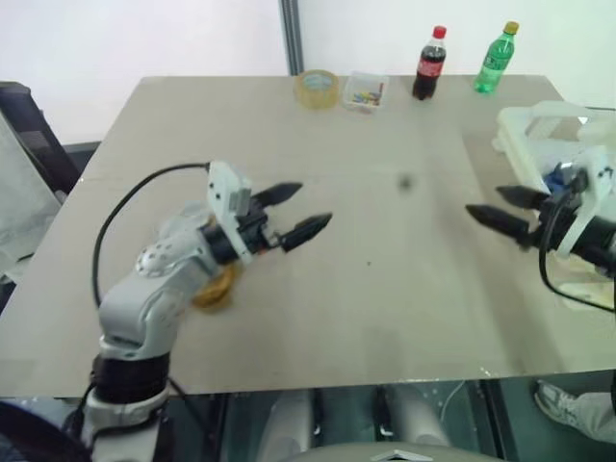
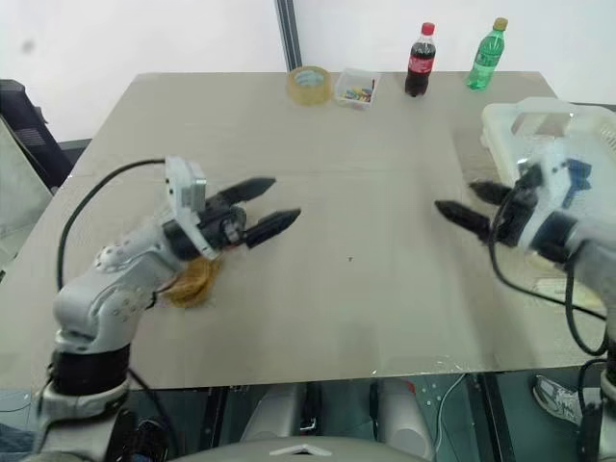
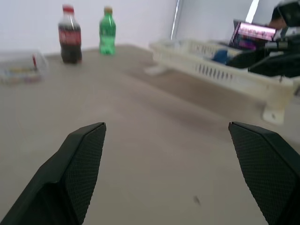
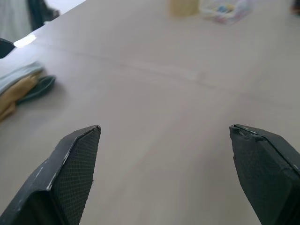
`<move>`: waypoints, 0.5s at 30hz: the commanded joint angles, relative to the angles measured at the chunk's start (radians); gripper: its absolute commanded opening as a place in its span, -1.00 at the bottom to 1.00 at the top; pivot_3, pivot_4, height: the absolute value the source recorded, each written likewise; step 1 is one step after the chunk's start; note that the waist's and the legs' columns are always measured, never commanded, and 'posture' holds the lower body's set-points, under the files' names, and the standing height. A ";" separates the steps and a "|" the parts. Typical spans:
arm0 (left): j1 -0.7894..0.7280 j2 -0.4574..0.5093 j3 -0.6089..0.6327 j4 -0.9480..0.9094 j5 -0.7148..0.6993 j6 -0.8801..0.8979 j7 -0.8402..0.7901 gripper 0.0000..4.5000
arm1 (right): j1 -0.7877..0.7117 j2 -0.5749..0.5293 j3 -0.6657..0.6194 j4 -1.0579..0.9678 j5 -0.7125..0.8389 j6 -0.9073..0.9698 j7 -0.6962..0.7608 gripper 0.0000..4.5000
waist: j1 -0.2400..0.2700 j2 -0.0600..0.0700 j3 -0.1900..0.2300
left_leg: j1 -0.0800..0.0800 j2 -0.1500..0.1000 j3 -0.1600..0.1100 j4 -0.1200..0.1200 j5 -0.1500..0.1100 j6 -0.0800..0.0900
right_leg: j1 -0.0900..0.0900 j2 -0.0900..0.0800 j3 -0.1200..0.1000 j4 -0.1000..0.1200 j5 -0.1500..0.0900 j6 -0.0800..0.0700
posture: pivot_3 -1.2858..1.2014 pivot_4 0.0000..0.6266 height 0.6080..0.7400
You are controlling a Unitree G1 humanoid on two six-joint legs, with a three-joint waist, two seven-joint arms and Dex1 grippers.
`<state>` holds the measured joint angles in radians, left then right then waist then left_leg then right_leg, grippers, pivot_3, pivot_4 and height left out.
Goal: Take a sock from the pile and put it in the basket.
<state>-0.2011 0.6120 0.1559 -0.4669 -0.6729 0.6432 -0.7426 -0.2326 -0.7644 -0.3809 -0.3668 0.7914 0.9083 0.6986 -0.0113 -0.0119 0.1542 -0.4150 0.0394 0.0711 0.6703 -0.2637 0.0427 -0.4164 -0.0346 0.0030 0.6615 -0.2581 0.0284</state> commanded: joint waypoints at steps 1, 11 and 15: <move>0.146 0.067 0.093 -0.117 -0.017 -0.040 -0.060 1.00 | 0.086 -0.015 -0.013 0.005 -0.041 -0.174 0.154 0.99 | 0.003 0.000 0.000 | 0.001 0.000 0.000 0.000 0.000 0.000 | 0.001 0.000 0.000 0.000 0.000 0.000 | 0.03 -0.52 0.93; 0.649 0.055 0.308 -0.248 -0.019 -0.191 -0.189 1.00 | 0.277 -0.099 0.016 0.206 -0.169 -0.499 0.538 0.99 | 0.003 -0.001 0.000 | 0.007 0.000 0.000 0.001 -0.002 0.004 | 0.005 -0.003 0.000 0.001 -0.001 -0.002 | 0.03 -0.52 0.93; 0.760 0.011 0.328 -0.278 -0.005 -0.259 -0.200 1.00 | 0.275 -0.118 0.020 0.241 -0.177 -0.508 0.571 0.99 | 0.001 -0.002 0.001 | 0.011 0.001 0.002 0.001 -0.002 0.004 | 0.008 -0.003 0.002 0.001 -0.003 -0.005 | 0.03 -0.52 0.93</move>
<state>0.5391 0.6313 0.4522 -0.7015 -0.6864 0.4295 -0.9315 0.0478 -0.8603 -0.3526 -0.1232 0.6115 0.4154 1.2476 -0.0103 -0.0134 0.1550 -0.4028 0.0408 0.0741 0.6716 -0.2662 0.0471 -0.4073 -0.0379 0.0062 0.6624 -0.2607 0.0236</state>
